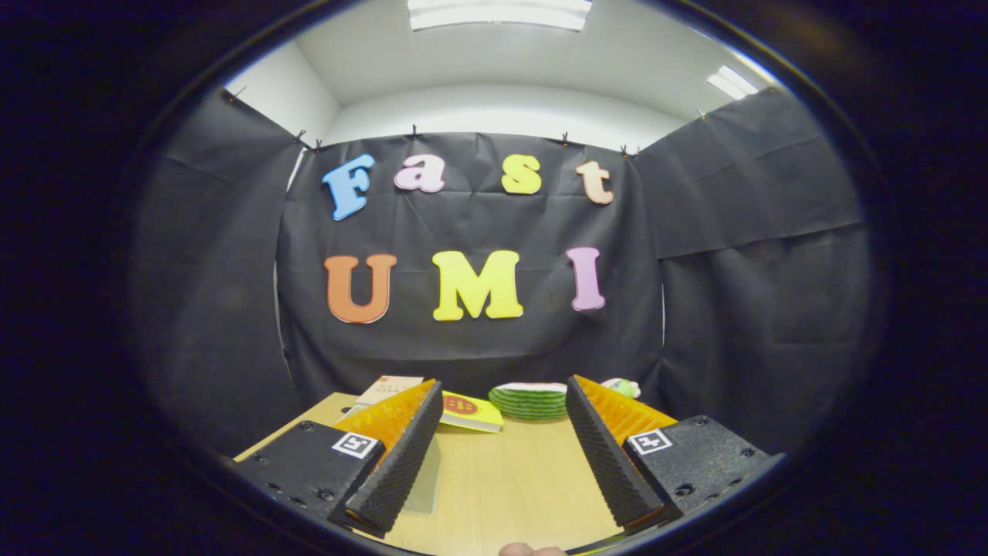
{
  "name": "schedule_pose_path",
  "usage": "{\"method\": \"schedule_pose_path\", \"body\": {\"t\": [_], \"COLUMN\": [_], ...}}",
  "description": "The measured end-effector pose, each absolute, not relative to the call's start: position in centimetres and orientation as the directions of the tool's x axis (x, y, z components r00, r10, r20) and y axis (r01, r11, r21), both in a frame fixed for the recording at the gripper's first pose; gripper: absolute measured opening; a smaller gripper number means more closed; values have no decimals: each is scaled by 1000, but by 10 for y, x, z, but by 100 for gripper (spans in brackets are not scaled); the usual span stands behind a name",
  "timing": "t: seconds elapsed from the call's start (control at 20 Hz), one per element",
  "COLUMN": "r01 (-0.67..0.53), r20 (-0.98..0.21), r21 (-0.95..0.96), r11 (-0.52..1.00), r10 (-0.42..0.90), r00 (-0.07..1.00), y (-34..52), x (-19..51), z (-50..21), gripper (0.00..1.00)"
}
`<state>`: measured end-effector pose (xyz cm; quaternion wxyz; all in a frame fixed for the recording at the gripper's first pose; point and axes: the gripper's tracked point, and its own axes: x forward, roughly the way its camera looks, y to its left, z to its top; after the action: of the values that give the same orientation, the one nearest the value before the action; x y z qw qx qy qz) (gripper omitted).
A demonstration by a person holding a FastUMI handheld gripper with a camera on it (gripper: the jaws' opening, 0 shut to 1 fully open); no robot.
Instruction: Open the storage box then place both shoes into the box .Put the left shoe in first, then the right shoe, with the right side of both shoes facing outward in a uniform manner.
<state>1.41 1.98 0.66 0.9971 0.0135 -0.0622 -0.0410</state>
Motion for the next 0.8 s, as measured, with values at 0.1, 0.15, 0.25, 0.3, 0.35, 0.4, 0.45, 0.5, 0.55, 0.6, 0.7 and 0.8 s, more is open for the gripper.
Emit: {"method": "schedule_pose_path", "body": {"t": [0.1,0.15,0.25,0.3,0.35,0.4,0.45,0.5,0.55,0.6,0.7,0.8], "r01": [82,76,62,64,68,72,74,77,78,77,67,62], "r20": [123,120,107,100,96,96,94,96,96,96,96,104], "r21": [39,43,49,50,47,45,43,41,40,39,39,34], "r11": [996,996,997,997,997,996,996,996,996,996,997,998], "r10": [-86,-81,-67,-69,-73,-76,-78,-81,-82,-80,-70,-65], "r00": [989,990,992,993,993,992,993,992,992,992,993,992], "y": [12,11,9,5,2,-1,-2,-5,-6,-6,-5,-4], "x": [13,13,12,11,11,10,11,10,11,9,8,7], "z": [6,4,0,-2,-4,-3,-4,-3,-3,-3,-4,-2], "gripper": [100,100,100,100,100,100,100,100,100,100,100,100]}}
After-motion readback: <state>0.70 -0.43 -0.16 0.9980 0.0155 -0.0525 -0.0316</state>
